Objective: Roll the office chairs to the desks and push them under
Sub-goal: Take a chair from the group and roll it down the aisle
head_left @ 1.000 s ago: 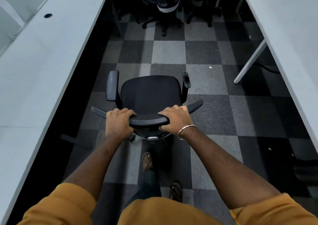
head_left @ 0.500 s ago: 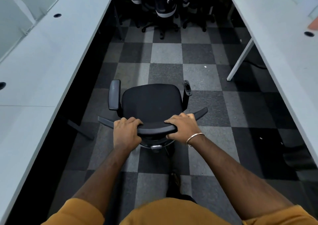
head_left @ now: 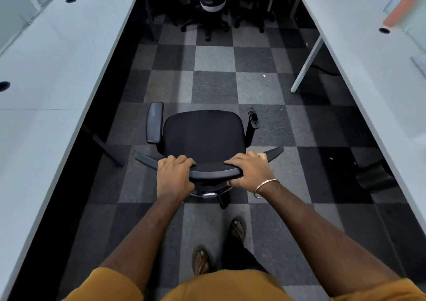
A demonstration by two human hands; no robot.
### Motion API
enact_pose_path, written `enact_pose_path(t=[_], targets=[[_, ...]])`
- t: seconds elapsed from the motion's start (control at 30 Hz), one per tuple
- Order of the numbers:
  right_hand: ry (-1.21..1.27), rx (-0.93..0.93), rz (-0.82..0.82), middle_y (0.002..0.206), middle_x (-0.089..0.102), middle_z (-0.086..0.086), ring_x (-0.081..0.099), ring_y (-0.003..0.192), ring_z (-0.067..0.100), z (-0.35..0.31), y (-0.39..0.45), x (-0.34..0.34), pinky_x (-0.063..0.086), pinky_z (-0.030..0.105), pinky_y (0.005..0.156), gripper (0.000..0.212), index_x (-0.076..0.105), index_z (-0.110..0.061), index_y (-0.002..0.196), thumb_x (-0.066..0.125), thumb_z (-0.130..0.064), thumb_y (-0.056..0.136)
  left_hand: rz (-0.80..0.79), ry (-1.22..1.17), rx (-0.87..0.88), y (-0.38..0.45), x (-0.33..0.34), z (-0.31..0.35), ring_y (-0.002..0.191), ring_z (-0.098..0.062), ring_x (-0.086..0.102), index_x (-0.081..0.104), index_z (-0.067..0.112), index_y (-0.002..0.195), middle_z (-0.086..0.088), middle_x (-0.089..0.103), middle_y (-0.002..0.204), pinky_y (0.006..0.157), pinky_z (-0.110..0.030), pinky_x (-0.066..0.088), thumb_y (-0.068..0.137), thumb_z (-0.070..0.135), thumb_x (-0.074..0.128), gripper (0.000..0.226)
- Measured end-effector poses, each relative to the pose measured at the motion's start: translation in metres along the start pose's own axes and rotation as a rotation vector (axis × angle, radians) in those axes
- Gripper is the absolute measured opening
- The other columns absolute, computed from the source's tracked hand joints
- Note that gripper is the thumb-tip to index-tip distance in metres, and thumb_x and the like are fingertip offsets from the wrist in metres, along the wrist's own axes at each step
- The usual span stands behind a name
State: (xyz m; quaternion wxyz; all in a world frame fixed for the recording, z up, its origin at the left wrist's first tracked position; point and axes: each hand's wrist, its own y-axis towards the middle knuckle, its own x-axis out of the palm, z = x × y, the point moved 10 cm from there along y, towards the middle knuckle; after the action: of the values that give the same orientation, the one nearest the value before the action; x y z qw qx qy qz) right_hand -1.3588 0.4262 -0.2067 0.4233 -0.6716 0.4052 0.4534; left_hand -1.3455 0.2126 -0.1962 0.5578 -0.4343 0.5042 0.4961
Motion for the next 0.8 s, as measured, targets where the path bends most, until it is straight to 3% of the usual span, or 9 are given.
enact_pose_path(t=[0.1, 0.27, 0.8], targets=[[0.011, 0.001, 0.016, 0.132, 0.058, -0.022, 0.049, 0.116, 0.013, -0.010, -0.031, 0.010, 0.016, 0.033, 0.086, 0.070, 0.059, -0.045, 0.138, 0.067, -0.070, 0.073, -0.001, 0.012, -0.003, -0.032, 0.002, 0.001, 0.085, -0.018, 0.054, 0.071, 0.035, 0.106, 0.015, 0.062, 0.095, 0.085, -0.035, 0.033, 0.057, 0.018, 0.077, 0.052], [0.049, -0.029, 0.020, 0.134, 0.057, -0.021, 0.049, 0.117, 0.014, -0.033, -0.079, 0.024, 0.024, 0.037, 0.096, 0.068, 0.056, -0.043, 0.139, 0.064, -0.068, 0.077, 0.016, 0.024, -0.017, -0.078, 0.002, 0.000, 0.087, -0.017, 0.054, 0.070, 0.039, 0.105, 0.016, 0.062, 0.095, 0.087, -0.035, 0.036, 0.063, 0.025, 0.078, 0.044], [0.084, -0.360, 0.079, 0.143, 0.055, -0.013, 0.053, 0.118, 0.019, -0.093, -0.265, 0.076, 0.036, 0.041, 0.098, 0.075, 0.049, -0.029, 0.145, 0.059, -0.062, 0.079, 0.016, 0.077, -0.191, -0.275, -0.006, 0.029, 0.089, -0.024, 0.056, 0.073, 0.032, 0.106, 0.009, 0.063, 0.097, 0.093, -0.044, 0.040, 0.061, 0.021, 0.074, 0.047]])
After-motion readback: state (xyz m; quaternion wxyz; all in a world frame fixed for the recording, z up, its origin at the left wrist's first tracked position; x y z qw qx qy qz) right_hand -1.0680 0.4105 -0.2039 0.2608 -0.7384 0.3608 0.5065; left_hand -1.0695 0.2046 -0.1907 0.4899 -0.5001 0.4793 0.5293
